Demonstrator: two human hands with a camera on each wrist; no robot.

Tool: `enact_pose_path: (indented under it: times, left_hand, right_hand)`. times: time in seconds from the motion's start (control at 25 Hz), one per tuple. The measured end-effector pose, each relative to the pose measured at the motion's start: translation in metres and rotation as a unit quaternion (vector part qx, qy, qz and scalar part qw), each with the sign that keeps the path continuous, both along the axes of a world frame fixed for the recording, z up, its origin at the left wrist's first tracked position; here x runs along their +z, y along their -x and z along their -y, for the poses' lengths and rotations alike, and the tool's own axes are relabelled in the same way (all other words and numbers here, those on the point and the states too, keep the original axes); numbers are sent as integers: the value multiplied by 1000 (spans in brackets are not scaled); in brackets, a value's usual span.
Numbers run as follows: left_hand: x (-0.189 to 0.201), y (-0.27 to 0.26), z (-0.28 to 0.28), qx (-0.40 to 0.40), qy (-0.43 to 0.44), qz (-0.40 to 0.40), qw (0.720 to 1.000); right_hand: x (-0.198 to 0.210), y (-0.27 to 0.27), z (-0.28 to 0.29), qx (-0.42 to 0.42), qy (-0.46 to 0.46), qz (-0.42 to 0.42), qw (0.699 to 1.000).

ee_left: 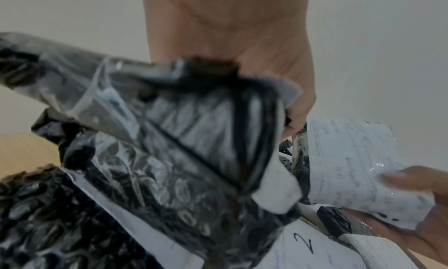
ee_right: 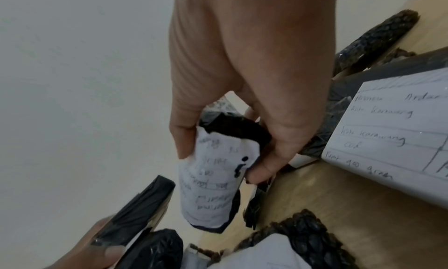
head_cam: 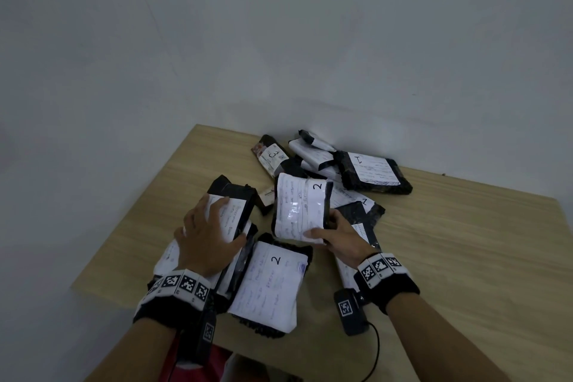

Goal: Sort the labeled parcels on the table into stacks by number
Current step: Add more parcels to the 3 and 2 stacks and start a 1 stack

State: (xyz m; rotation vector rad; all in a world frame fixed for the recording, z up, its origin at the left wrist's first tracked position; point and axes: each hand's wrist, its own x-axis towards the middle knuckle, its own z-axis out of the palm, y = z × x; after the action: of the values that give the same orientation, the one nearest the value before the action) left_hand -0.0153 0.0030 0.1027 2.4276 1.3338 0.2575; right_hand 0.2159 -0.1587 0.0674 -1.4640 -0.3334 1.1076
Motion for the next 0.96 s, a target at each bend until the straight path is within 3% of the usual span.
enact_pose_path:
  times: [0.2, 0.32, 0.52, 0.96]
  left_hand:
    - [3, -6, -11, 4, -7, -10, 1000]
    - [6, -18, -22, 15, -2, -5, 1000]
    - [-4, -13, -32, 44, 1, -38, 998]
    - [-25, 16, -55, 82, 24, -100, 991]
  right_hand:
    - [22, 1, -2, 51, 7, -32, 998]
    - [19, 5, 2, 154, 0, -89, 984]
    - [0, 24, -3, 313, 206, 31, 927]
    - [-31, 56, -52, 415, 224, -79, 878]
